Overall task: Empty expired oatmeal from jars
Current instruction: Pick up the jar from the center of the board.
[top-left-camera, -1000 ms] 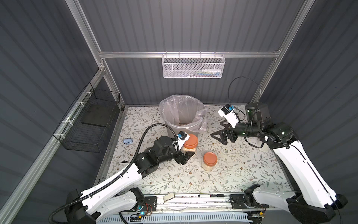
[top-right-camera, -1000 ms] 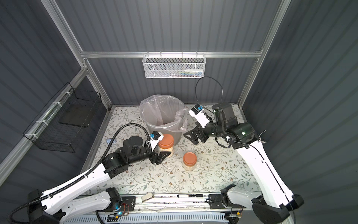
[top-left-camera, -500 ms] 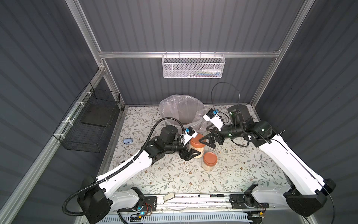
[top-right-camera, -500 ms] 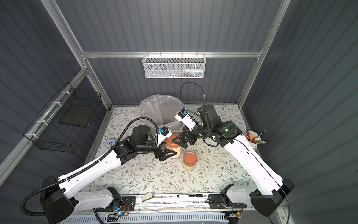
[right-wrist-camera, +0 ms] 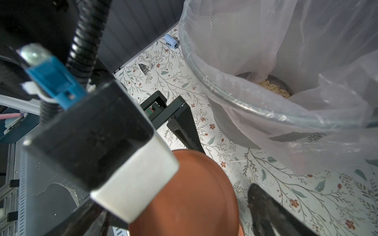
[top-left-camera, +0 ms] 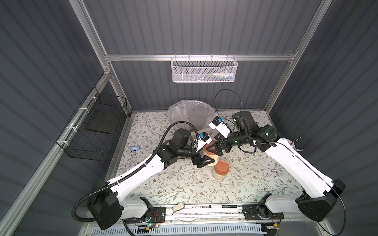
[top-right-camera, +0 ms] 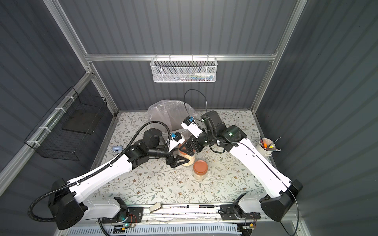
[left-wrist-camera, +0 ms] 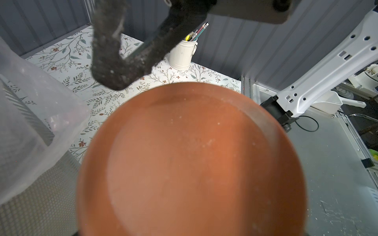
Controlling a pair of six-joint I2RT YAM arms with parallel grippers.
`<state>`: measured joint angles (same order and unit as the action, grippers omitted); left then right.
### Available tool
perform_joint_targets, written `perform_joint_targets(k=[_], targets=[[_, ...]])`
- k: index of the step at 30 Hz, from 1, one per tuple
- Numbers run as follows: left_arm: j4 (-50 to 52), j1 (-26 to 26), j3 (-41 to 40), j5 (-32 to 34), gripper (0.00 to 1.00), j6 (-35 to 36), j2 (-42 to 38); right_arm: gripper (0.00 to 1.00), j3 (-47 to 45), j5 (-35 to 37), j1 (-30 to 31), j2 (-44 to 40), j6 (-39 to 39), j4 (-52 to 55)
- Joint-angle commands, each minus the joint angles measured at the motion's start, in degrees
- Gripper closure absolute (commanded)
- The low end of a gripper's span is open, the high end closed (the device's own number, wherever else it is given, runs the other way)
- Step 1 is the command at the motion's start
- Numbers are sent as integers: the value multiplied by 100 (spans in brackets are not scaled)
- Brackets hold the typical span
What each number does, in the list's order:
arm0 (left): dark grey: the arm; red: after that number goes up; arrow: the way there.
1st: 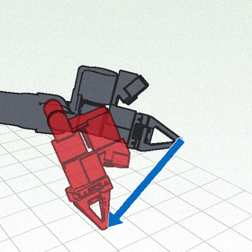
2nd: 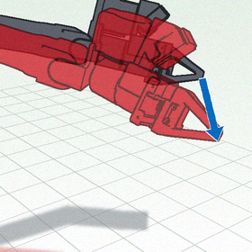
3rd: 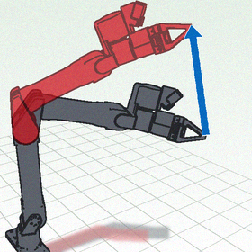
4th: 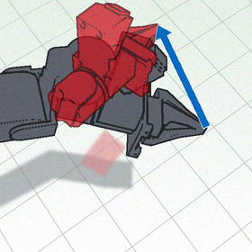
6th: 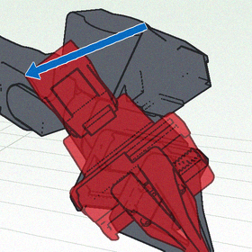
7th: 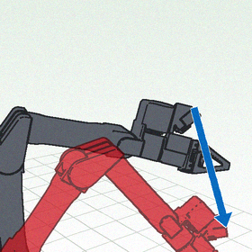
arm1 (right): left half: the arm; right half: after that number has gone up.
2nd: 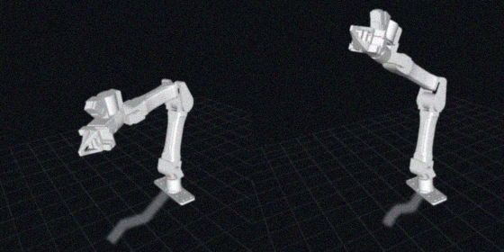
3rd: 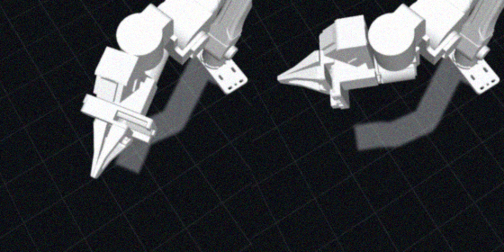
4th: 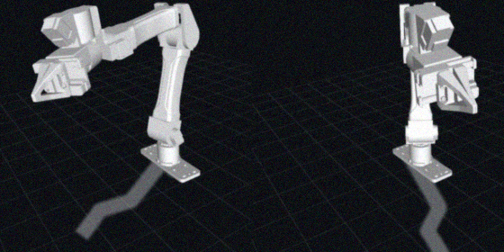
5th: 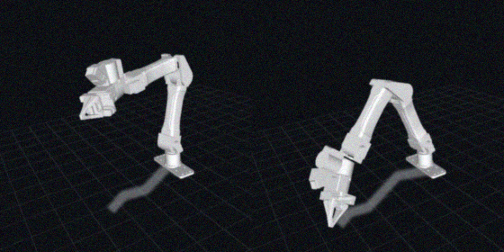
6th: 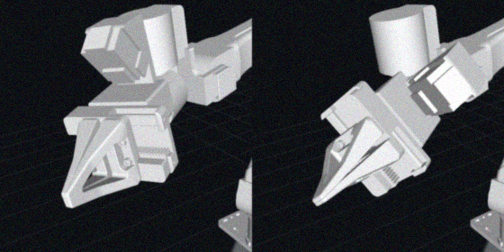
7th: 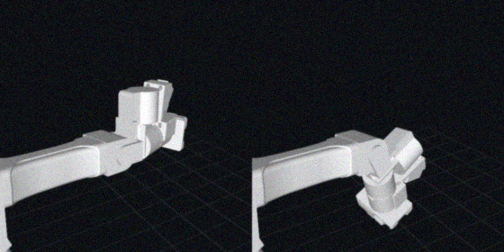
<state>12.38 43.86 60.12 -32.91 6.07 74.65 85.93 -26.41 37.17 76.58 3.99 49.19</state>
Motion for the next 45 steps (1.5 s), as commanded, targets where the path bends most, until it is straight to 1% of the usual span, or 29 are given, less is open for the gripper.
perform_joint_targets(k=[1,4,9,11,18,21,23,26,28,30,31,39,41,45], targets=[[-610,-75,384,-333,78,132,-98,1,-132,101,20,-179,-47,214],[-648,-96,387,-338,78,108,-92,1,-246,40,26,-174,-119,180],[-634,-93,494,-416,79,95,-68,1,-530,254,27,-78,-202,-35],[-615,-96,539,-455,79,97,-65,1,-593,227,27,-49,-221,-182],[-569,-103,562,-422,80,105,-76,1,-668,297,35,139,-428,-486],[-539,-99,565,-343,80,129,-96,4,-774,249,28,147,-510,-505],[-483,-114,597,-305,80,173,-83,7,-851,207,31,125,-580,-494],[-460,-141,637,-252,81,236,-82,8,-984,175,42,87,-736,-514],[-427,-159,667,-222,81,276,-74,7,-1074,195,45,69,-845,-556],[-422,-177,673,-198,81,312,-65,1,-1182,249,54,59,-1016,-649],[-400,-184,693,-191,81,333,-56,1,-1213,238,54,66,-1071,-670],[-458,-231,677,-147,82,369,-54,1,-1403,162,63,116,-1491,-944],[-475,-237,668,-126,82,389,-64,4,-1420,112,67,189,-1564,-951],[-501,-263,653,-46,80,429,-81,18,-1456,85,63,334,-1720,-968]])
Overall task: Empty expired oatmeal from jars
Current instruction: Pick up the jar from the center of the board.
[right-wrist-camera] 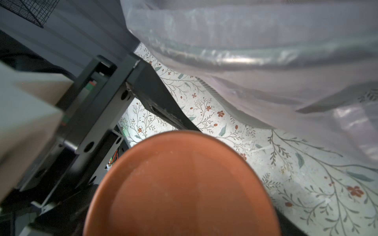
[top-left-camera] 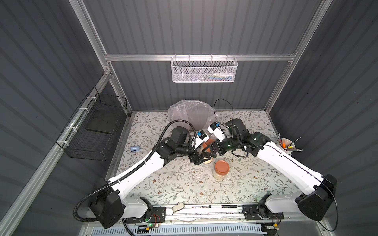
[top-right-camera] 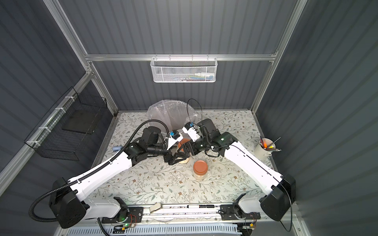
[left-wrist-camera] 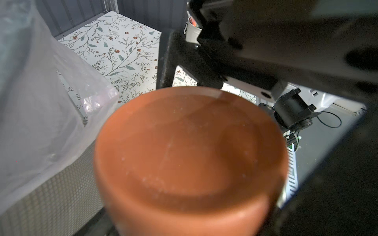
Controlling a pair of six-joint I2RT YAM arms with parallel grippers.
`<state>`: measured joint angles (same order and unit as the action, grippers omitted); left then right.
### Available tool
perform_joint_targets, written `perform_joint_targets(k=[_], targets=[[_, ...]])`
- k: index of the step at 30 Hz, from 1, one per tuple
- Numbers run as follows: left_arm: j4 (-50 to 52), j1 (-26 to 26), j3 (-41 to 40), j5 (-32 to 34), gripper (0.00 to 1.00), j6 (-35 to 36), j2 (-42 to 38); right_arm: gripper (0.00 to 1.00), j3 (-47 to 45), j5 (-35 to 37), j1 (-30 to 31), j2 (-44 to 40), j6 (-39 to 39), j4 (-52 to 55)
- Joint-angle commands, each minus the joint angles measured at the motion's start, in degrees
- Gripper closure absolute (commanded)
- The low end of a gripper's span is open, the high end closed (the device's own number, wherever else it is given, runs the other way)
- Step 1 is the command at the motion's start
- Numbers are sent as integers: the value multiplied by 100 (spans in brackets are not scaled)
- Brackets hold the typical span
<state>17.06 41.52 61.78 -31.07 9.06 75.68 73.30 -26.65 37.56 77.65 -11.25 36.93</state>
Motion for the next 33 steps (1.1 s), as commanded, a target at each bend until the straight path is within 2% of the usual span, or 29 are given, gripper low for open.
perform_joint_targets(k=[1,3,7,10,12,14,17,24,33], targets=[[-1001,-34,473,-197,79,132,-191,23,-208,99,29,233,-234,231],[-1062,-56,417,-133,73,131,-211,29,-240,127,25,226,-326,175],[-1247,-135,265,-46,49,64,-284,45,-272,212,8,143,-501,50],[-1489,-213,113,-55,36,-63,-343,56,-315,213,-51,48,-707,-134],[-1682,-232,-27,-25,29,-149,-385,59,-346,188,-95,-31,-869,-282],[-2001,-249,-274,32,11,-250,-475,62,-343,160,-125,-89,-996,-387],[-2205,-267,-444,67,3,-315,-524,63,-261,152,-118,-116,-1075,-392],[-2310,-284,-644,92,0,-387,-523,65,-200,207,-225,-154,-1208,-440],[-1916,-311,-834,108,0,-501,-768,64,188,213,-372,-400,-1097,-86]])
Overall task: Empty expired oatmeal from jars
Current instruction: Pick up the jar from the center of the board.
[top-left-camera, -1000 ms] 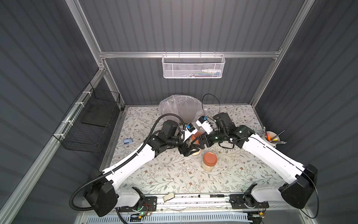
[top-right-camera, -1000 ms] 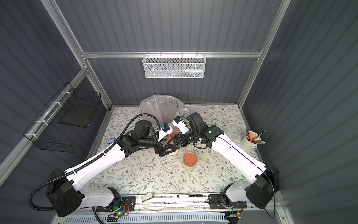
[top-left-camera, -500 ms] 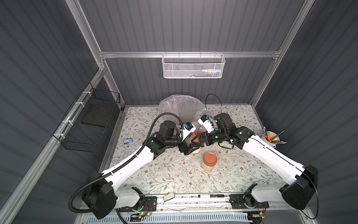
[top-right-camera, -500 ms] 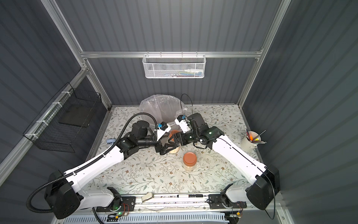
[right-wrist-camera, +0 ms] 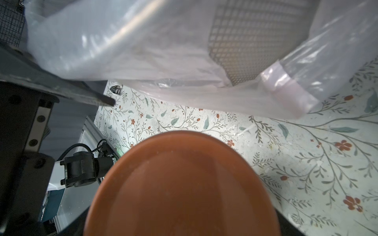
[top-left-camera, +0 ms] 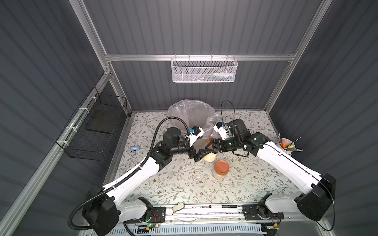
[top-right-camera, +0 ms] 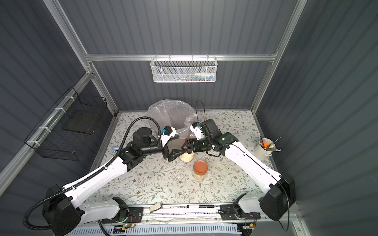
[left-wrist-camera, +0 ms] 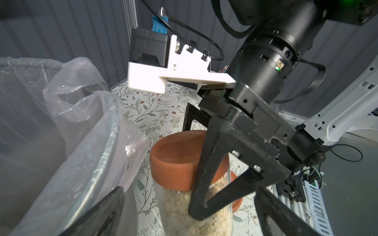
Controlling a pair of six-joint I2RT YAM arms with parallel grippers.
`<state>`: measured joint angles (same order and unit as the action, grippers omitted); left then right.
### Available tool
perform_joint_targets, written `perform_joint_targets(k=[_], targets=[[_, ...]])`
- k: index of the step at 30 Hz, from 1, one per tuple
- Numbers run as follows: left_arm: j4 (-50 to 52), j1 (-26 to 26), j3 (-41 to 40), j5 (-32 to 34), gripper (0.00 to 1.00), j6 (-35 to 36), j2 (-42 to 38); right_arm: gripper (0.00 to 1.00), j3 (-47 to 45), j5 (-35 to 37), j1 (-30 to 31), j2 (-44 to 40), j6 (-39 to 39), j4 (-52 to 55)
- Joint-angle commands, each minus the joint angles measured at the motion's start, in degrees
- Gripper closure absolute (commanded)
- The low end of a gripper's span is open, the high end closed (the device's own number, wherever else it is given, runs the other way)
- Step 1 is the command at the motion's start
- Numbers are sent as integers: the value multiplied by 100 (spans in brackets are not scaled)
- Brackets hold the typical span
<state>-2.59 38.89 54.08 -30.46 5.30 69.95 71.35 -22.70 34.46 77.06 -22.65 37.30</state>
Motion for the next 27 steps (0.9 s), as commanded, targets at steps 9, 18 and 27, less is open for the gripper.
perform_joint_targets(k=[9,18,27], targets=[[423,-49,-51,-436,0,-235,-264,63,977,33,-185,-753,229,268],[-2,-44,-2,-918,0,-593,-219,62,1384,-435,-185,-679,97,-259],[-211,-40,310,-1180,0,-666,146,61,1179,-888,-99,-657,-236,-968]])
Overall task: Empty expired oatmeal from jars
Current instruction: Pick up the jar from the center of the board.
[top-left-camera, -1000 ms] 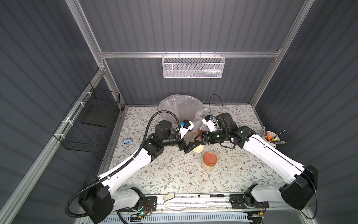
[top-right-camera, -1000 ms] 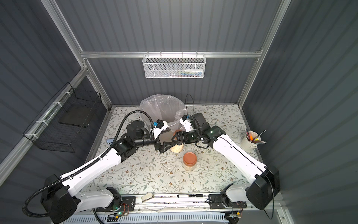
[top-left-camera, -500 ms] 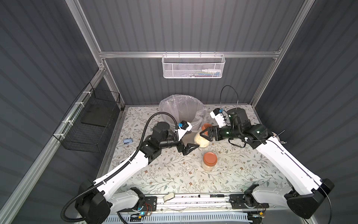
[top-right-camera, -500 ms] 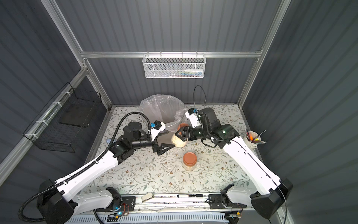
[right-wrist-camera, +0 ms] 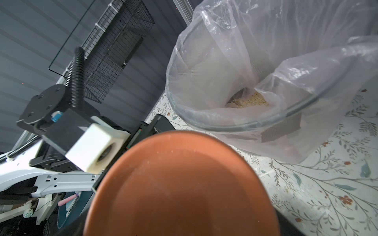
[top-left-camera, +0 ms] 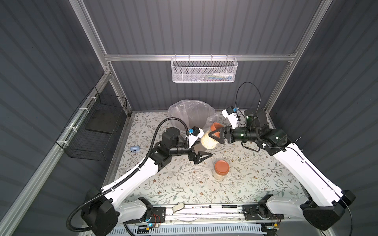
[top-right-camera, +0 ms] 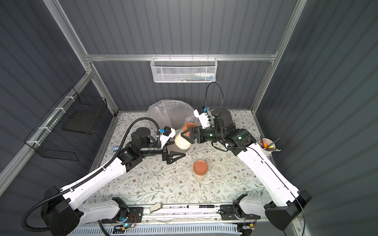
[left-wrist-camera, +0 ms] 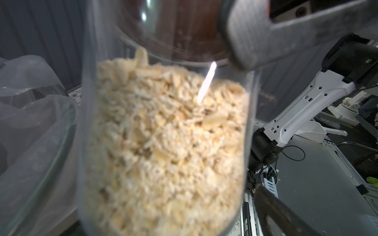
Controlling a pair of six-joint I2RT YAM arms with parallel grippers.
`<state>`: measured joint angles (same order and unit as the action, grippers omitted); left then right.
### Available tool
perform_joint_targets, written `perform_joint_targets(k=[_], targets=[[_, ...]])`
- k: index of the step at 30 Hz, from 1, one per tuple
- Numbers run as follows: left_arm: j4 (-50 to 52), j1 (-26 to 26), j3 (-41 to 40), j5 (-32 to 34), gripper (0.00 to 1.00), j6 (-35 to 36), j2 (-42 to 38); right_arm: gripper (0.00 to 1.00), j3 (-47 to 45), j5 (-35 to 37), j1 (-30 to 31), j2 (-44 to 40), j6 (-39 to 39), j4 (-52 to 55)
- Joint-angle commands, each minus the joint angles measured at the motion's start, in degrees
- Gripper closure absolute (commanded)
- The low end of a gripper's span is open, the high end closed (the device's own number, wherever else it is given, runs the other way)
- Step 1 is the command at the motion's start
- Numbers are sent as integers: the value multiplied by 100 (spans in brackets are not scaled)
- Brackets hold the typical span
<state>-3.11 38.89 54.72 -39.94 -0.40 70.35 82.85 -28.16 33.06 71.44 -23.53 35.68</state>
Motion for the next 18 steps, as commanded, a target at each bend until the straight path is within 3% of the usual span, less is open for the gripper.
perform_joint_targets(k=[1,14,18], targets=[[-188,-40,269,-254,0,-113,144,60,21,-357,59,-95,-145,-822],[-141,-40,577,-287,1,24,321,60,-179,-374,202,54,-171,-896],[-115,-40,584,-360,8,7,411,60,-168,-408,205,66,-255,-1044]])
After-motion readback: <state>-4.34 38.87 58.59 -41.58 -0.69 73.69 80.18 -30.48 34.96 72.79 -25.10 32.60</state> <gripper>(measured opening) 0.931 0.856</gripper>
